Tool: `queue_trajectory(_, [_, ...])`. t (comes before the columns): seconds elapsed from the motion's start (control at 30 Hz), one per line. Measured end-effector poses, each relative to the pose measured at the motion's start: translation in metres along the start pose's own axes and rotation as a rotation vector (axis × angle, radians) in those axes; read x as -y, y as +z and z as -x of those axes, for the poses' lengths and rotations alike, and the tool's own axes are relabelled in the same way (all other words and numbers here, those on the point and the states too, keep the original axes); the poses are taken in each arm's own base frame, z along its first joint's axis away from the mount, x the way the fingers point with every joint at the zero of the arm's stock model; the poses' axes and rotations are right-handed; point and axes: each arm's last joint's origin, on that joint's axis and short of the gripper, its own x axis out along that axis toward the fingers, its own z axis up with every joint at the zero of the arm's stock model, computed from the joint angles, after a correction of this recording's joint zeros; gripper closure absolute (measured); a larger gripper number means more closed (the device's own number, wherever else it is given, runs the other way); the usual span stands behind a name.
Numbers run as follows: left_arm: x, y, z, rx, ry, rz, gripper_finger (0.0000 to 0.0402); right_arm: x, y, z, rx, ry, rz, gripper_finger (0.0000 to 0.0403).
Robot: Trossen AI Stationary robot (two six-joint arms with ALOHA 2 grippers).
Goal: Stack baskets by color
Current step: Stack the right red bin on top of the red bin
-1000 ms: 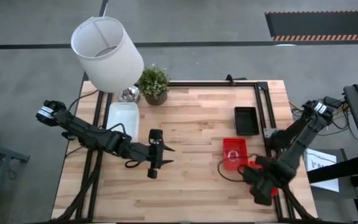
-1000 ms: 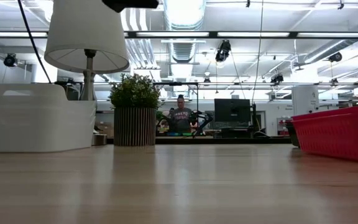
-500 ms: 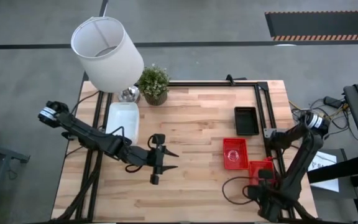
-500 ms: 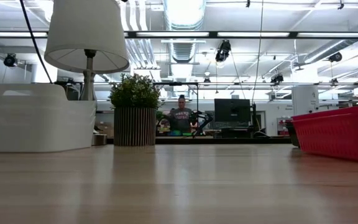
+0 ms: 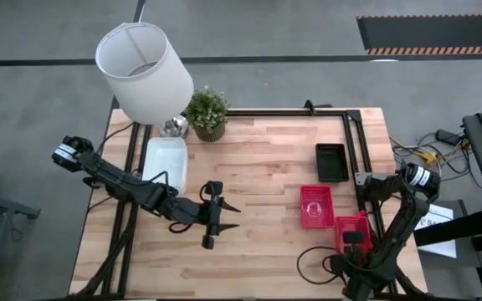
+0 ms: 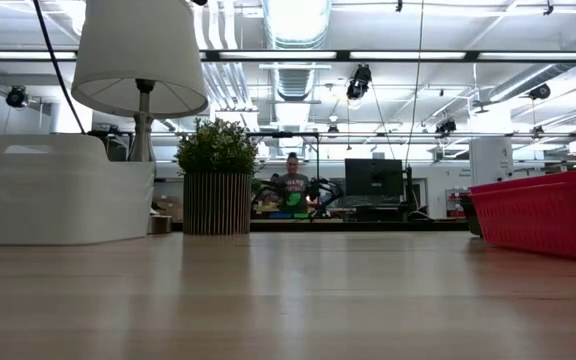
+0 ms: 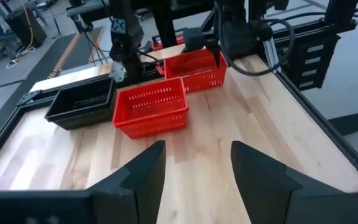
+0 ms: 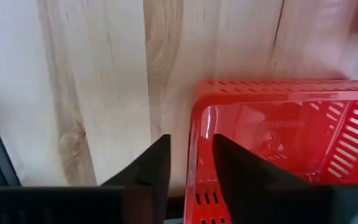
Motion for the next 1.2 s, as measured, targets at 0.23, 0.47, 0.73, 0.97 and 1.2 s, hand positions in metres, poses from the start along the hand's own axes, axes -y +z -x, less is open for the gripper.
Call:
queue_trajectory(0.23, [0.001,0.000,0.001,0.002,-0.004,-0.001,0.0235,-0.001,0.000,-0.002,-0.005,-0.007,0.009,0.0374])
queue_trajectory(0.47, [0.001,0.000,0.001,0.002,-0.003,-0.001,0.0235,0.001,-0.002,0.009,-0.020,0.034,-0.007,0.0393])
queue_trajectory(0.73, [0.000,0.003,0.001,0.026,0.025,-0.020,0.0235,0.021,-0.007,0.040,-0.037,-0.091,-0.127,0.0394])
queue_trajectory(0.97, [-0.002,0.014,0.004,0.126,0.058,-0.081,0.0235,0.040,-0.001,0.065,-0.088,-0.218,-0.165,0.0394])
queue_trajectory(1.2, [-0.004,0.019,0.009,0.153,0.069,-0.091,0.0235,0.053,0.020,0.082,0.035,-0.228,-0.104,0.0394])
